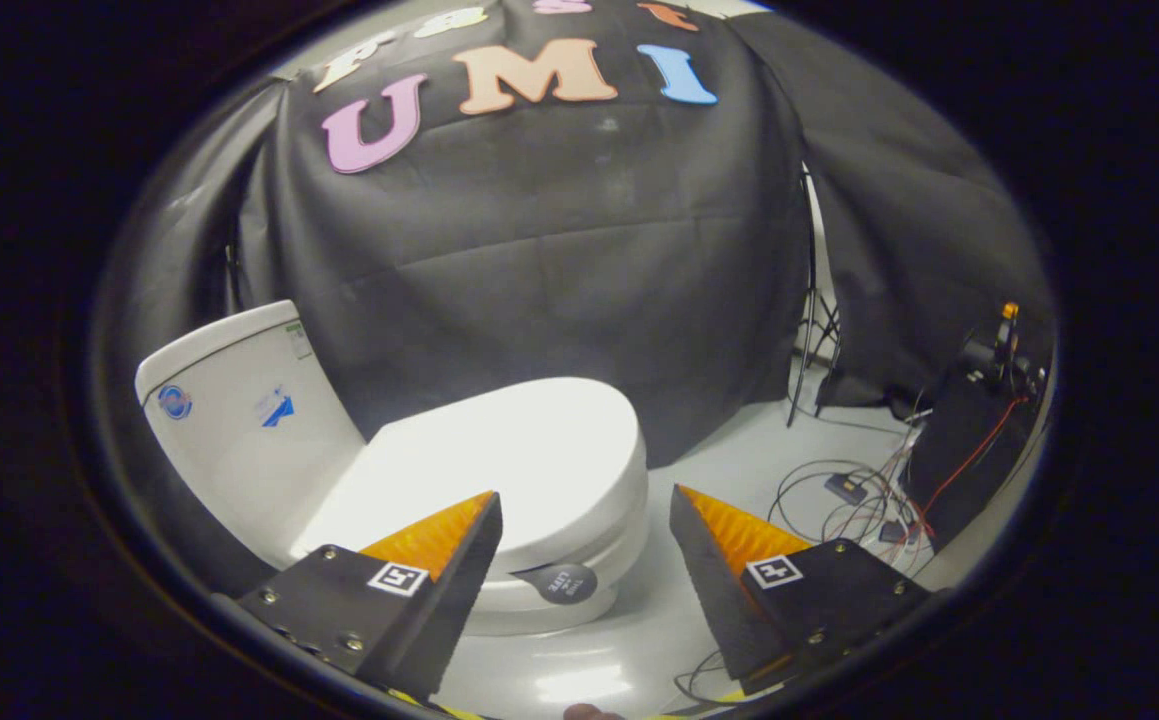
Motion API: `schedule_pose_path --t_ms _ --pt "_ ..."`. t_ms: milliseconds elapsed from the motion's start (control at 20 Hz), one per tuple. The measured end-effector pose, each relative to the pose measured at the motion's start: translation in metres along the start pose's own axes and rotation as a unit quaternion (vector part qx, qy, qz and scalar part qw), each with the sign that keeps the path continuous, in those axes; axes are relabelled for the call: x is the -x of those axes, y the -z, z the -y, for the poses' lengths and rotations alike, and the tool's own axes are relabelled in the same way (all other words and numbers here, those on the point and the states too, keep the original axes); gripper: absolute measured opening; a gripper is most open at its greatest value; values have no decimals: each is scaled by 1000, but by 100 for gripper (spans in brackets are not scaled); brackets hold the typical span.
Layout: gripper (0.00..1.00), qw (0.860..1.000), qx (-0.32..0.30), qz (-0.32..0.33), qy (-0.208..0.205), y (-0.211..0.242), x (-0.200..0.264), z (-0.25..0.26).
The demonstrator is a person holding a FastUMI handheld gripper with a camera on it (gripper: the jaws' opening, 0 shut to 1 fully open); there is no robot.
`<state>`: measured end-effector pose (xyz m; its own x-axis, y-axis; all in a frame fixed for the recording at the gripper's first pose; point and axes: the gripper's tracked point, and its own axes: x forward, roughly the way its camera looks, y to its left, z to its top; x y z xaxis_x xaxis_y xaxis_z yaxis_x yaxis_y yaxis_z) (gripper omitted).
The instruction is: Open the toilet lid.
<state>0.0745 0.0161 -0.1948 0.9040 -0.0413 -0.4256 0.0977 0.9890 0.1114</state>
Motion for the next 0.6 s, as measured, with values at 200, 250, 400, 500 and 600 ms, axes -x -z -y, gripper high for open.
schedule_pose_path --t_ms 200,250,400,500,600 --pt "100 997 -44 -56 6 36 -15 5" --pt "100 996 -58 -68 5 45 -19 6" --pt "92 990 -99 -99 -2 67 -27 2" --pt "84 985 -130 -115 -4 76 -33 2" --pt "81 976 -171 -133 -15 82 -36 -4"
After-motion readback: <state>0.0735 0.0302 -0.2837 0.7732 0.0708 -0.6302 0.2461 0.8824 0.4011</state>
